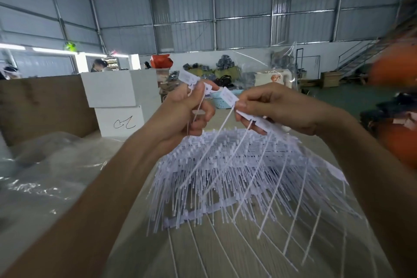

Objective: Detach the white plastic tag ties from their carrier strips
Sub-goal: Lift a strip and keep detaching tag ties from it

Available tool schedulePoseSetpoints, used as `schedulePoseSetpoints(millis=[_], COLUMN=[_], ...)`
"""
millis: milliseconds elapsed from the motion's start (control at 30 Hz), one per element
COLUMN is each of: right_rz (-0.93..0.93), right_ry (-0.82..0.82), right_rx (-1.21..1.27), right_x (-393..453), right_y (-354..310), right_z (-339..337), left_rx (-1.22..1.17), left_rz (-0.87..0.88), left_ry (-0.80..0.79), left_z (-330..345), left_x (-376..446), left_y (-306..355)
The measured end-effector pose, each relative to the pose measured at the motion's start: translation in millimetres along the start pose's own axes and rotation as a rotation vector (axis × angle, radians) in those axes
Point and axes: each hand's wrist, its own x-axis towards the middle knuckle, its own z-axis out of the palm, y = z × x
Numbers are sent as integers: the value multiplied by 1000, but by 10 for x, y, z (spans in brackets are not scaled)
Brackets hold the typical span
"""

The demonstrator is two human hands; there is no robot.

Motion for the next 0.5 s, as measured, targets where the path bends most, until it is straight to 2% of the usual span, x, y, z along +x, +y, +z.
schedulePoseSetpoints(millis=[133,267,367,433,500], right_rz=[102,166,266,284,257], right_ry=[16,32,-36,-68,-64], right_rx=[19,-10,-24,-19,-16], right_x=[41,60,45,48,59], right_y=[41,74,93,88,92], right_z=[67,85,78,106,147], left_rx=[72,42,13,-29,33], left_rz=[-47,-77,-67,-75,-44], left_ry=[20,40,58,26,3], left_z=[18,51,79,96,96], left_x=[31,23,38,43,32], left_y=[-73,-90,-82,-58,-47])
